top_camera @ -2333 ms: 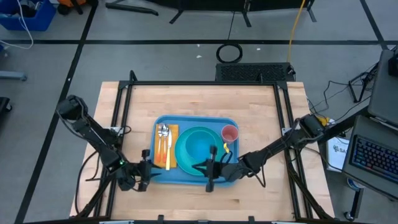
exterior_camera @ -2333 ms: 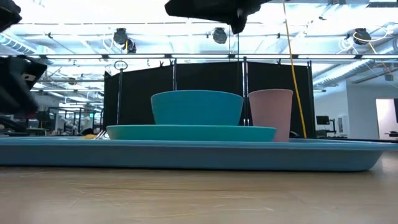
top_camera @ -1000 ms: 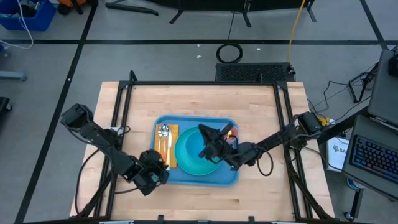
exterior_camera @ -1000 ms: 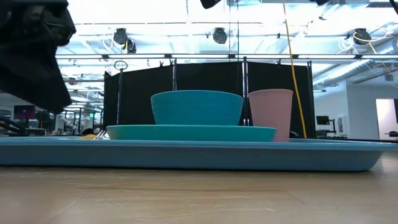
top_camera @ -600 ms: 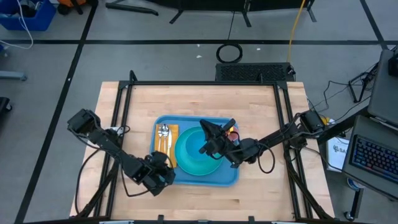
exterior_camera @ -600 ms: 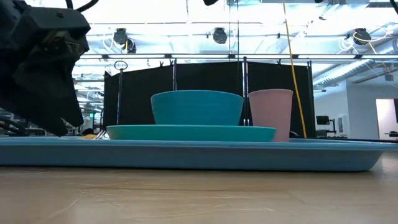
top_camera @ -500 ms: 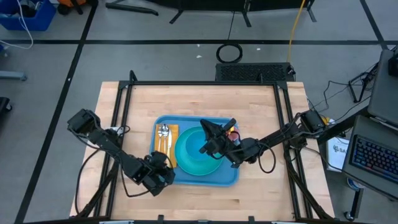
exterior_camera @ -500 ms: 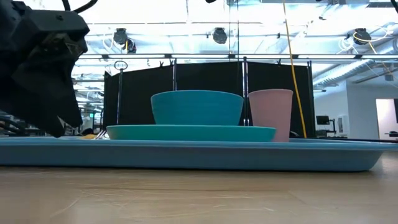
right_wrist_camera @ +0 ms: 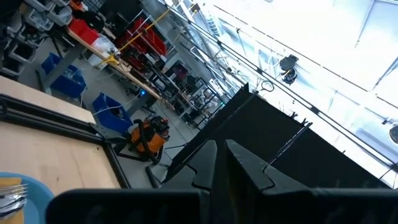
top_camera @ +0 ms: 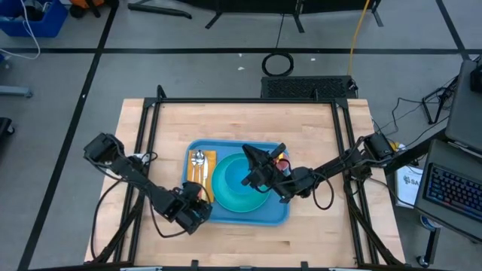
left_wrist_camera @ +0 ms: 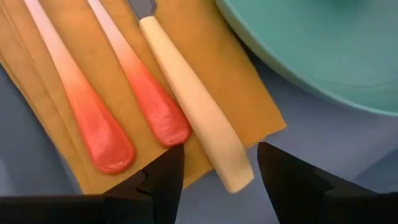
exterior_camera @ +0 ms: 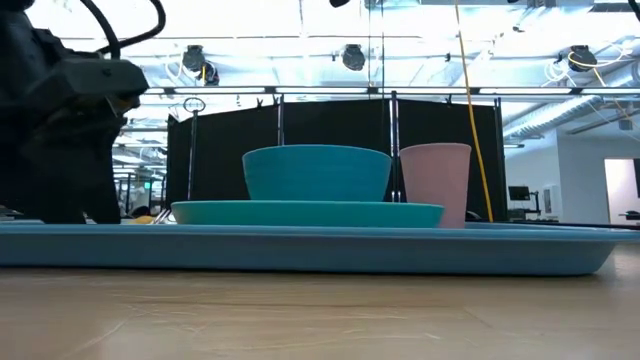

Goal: Set up tray
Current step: Adjust the yellow knife on the yellow napkin on the blue serving tray

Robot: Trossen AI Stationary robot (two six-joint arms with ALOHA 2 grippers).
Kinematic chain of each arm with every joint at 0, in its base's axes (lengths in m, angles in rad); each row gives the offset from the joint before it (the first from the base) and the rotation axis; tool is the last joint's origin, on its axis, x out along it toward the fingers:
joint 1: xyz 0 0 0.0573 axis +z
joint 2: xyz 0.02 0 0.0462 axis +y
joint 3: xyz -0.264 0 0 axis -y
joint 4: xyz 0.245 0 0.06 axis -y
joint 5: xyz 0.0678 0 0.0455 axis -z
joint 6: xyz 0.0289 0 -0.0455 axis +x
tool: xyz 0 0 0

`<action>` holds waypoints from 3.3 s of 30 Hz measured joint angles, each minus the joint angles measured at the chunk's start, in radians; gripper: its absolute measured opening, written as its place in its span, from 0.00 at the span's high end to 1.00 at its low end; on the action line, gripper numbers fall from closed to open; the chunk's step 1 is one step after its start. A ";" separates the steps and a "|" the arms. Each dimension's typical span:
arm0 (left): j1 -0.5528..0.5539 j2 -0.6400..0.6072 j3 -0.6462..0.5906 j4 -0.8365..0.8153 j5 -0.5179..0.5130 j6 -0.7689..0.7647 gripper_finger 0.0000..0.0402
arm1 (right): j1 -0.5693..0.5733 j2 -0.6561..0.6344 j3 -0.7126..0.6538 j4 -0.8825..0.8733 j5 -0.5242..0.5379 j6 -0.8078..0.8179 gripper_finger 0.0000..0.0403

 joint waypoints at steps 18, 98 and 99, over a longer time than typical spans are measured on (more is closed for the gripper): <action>0.011 0.050 0.002 0.024 0.056 0.004 0.48 | -0.009 0.000 0.000 -0.008 -0.049 0.034 0.94; -0.077 0.017 0.000 -0.072 -0.043 -0.077 0.88 | -0.022 0.001 0.000 -0.042 -0.050 0.102 0.94; -0.080 0.015 0.000 -0.082 -0.040 -0.087 0.88 | -0.022 0.001 0.000 -0.042 -0.050 0.102 0.94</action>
